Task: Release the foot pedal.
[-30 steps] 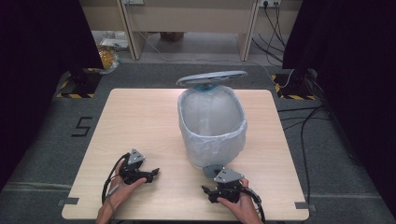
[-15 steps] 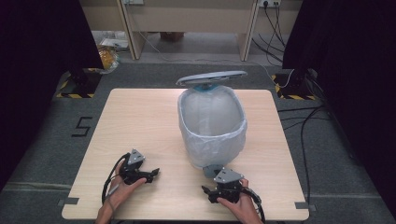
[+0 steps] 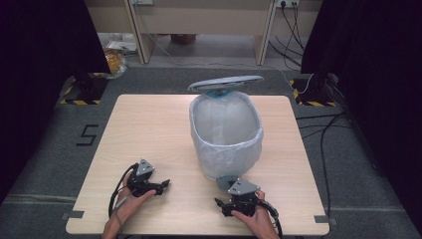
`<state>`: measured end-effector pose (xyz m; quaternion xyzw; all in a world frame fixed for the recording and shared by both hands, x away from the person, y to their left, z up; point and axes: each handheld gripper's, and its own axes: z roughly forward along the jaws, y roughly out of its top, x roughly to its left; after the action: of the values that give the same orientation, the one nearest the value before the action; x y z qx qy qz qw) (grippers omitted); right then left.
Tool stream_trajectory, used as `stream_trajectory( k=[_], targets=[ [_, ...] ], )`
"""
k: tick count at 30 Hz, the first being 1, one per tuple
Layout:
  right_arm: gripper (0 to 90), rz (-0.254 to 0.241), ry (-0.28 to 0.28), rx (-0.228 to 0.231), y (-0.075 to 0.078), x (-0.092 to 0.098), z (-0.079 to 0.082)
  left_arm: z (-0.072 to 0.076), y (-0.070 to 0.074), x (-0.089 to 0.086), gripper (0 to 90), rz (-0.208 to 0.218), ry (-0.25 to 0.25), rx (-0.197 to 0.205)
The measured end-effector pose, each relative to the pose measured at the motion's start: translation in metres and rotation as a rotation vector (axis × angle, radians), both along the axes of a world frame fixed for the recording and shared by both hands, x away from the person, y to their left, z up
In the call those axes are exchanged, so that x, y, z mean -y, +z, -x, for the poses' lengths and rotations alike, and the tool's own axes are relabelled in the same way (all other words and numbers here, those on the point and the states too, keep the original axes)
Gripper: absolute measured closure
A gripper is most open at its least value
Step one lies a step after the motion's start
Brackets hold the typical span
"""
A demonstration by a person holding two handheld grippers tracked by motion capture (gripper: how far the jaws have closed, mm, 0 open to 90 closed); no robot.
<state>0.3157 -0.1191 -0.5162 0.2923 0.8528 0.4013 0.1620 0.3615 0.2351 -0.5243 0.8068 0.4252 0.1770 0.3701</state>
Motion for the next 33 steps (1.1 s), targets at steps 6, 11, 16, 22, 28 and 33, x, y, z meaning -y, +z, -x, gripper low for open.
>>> stream_trajectory(
  k=[6,11,16,22,28,33],
  targets=[
    [24.0,-0.025,-0.004,-0.006,0.001,0.002,0.0,0.0,0.0,0.0,14.2,0.0,0.001,0.001],
    [24.1,-0.053,-0.009,-0.007,0.003,0.004,0.0,0.0,0.0,0.0,14.2,0.0,0.0,0.001],
    [24.1,-0.059,-0.018,-0.003,0.004,0.005,0.002,0.0,0.0,0.0,14.2,0.0,0.001,0.001],
    [23.9,-0.14,-0.053,0.007,0.012,0.017,0.003,0.0,0.0,0.0,14.4,0.003,0.001,0.0],
    [23.3,-0.153,-0.054,-0.003,0.016,0.025,0.008,0.0,0.0,0.0,14.5,0.007,0.003,0.001],
    [23.4,-0.18,-0.092,0.009,0.025,0.042,0.011,0.0,0.0,0.0,14.4,0.005,0.003,0.002]
  ],
)
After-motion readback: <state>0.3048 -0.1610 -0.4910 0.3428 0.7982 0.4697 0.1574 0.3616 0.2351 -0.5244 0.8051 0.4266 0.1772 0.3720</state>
